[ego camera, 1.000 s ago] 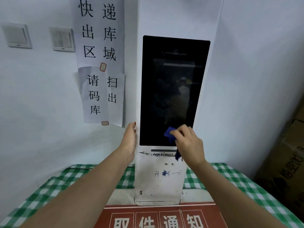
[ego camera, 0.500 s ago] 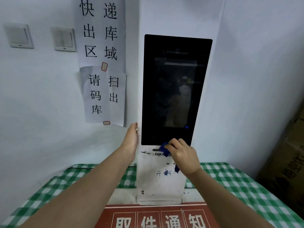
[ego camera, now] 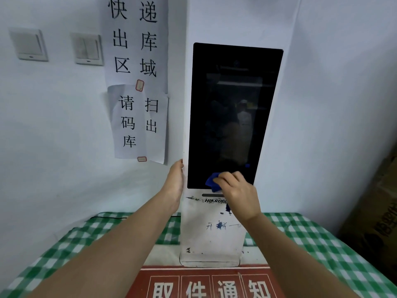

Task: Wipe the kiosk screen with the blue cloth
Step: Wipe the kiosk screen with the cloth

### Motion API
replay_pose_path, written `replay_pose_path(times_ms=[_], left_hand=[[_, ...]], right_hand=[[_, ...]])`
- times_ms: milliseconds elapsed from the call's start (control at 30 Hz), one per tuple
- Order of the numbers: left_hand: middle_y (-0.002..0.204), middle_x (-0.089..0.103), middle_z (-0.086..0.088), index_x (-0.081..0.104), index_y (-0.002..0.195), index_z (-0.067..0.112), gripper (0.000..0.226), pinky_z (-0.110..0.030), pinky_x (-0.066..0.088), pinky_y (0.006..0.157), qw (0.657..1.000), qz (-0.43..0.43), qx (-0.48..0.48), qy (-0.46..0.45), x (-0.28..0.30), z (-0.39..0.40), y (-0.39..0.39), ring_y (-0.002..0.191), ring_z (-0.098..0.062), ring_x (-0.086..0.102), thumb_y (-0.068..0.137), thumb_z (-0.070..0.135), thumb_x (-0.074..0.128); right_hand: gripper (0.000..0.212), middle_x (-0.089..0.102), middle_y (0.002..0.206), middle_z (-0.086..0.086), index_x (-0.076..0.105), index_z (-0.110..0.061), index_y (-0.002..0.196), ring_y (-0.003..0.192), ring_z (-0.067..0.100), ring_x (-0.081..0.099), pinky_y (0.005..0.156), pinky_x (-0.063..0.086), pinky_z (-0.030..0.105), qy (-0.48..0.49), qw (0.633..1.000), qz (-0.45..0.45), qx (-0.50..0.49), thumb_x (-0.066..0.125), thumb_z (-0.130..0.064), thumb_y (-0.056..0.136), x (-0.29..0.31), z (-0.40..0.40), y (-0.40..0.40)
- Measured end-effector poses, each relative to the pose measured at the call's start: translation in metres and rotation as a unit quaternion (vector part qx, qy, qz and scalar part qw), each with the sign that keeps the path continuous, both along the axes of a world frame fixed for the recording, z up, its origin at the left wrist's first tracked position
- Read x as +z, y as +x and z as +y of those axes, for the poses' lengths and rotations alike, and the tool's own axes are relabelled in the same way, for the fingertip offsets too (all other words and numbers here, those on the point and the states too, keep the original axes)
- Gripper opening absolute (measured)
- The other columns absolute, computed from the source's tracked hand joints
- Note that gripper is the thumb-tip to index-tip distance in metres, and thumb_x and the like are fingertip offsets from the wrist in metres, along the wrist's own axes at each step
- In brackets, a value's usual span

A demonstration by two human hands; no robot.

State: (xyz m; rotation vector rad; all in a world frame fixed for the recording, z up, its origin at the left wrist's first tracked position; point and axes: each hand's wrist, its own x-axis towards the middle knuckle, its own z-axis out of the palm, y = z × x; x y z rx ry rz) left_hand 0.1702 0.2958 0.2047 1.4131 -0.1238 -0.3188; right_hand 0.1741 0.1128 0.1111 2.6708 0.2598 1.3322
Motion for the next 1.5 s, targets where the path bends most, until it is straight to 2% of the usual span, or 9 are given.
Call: replay_pose_path(times_ms=[233,333,467,667,867,1067,1167,1300,1500], left_hand=[[0.044,0.059,0.015,0.046,0.071,0.028,0.038,-0.008,0.037,0.029,1.000,0.017,-0.004,-0.004,0.001,0.002,-0.003,0.041,0.002,0.057,0.102,0.030,0.024],[0.072,0.048,0.010,0.045,0.073,0.030,0.037,-0.019,0.034,0.050,1.000,0.018,0.011,0.003,0.002,0.000,-0.002,0.063,-0.003,0.045,0.102,0.030,0.023],[0.074,0.046,0.010,0.044,0.072,0.030,0.037,-0.020,0.029,0.053,1.000,0.013,0.011,0.006,0.000,-0.001,0.000,0.064,-0.003,0.043,0.102,0.031,0.022],[0.078,0.048,0.013,0.046,0.075,0.034,0.036,-0.019,0.030,0.056,1.000,0.007,0.012,0.006,-0.002,0.000,0.005,0.069,-0.001,0.045,0.101,0.033,0.023],[0.077,0.047,0.014,0.046,0.077,0.035,0.035,-0.024,0.034,0.065,1.000,-0.001,0.006,0.019,-0.009,0.002,0.010,0.069,-0.001,0.043,0.102,0.033,0.021],[0.087,0.051,0.011,0.044,0.112,0.028,0.027,-0.024,0.035,0.074,1.000,0.011,0.002,0.013,-0.008,0.000,0.011,0.079,-0.004,0.047,0.102,0.032,0.019],[0.080,0.048,0.013,0.042,0.109,0.029,0.023,-0.021,0.034,0.060,1.000,0.017,-0.004,0.012,-0.008,-0.001,0.010,0.070,-0.002,0.045,0.102,0.032,0.020],[0.086,0.052,0.010,0.044,0.106,0.028,0.024,-0.019,0.035,0.070,1.000,0.018,-0.007,0.010,-0.009,0.000,0.014,0.070,-0.001,0.044,0.102,0.033,0.021],[0.105,0.054,0.009,0.045,0.123,0.032,0.033,-0.030,0.028,0.090,1.000,0.012,-0.008,0.007,-0.017,0.001,0.019,0.083,-0.008,0.049,0.102,0.033,0.019]], right_hand=[[0.044,0.063,0.089,-0.005,0.072,-0.017,0.093,0.071,0.018,0.054,0.034,0.036,0.022,-0.009,0.997,0.072,0.011,0.084,0.002,0.055,-0.003,-0.003,-0.012],[0.035,0.063,0.092,-0.004,0.071,-0.019,0.095,0.074,0.019,0.054,0.038,0.041,0.026,0.036,0.999,0.005,0.021,0.078,-0.003,0.064,0.030,0.003,-0.012],[0.037,0.064,0.098,0.000,0.070,-0.015,0.103,0.080,0.022,0.055,0.039,0.044,0.028,0.098,0.993,-0.072,0.005,0.072,-0.001,0.070,0.055,0.015,0.001],[0.074,0.064,0.101,-0.004,0.070,-0.013,0.105,0.082,0.019,0.053,0.039,0.044,0.025,0.006,0.999,0.043,0.017,0.083,0.008,0.035,0.004,0.012,0.000],[0.055,0.065,0.091,-0.004,0.072,-0.015,0.096,0.074,0.020,0.057,0.036,0.039,0.022,-0.023,0.995,0.095,0.031,0.085,0.006,0.047,-0.014,0.004,-0.011],[0.045,0.064,0.099,-0.002,0.070,-0.016,0.107,0.082,0.019,0.054,0.041,0.043,0.025,0.031,0.999,-0.008,0.025,0.076,0.000,0.066,0.032,0.014,-0.011],[0.047,0.065,0.101,-0.002,0.070,-0.016,0.108,0.083,0.021,0.056,0.041,0.046,0.026,0.063,0.997,-0.034,-0.009,0.078,0.000,0.064,0.039,0.016,-0.005],[0.070,0.066,0.101,-0.003,0.070,-0.013,0.106,0.081,0.021,0.056,0.039,0.045,0.025,0.035,0.999,0.022,0.001,0.083,0.008,0.041,0.008,0.014,-0.003],[0.062,0.064,0.091,-0.005,0.073,-0.018,0.096,0.076,0.018,0.055,0.035,0.043,0.024,-0.013,0.989,0.145,0.019,0.092,-0.006,0.039,-0.030,0.004,-0.013]])
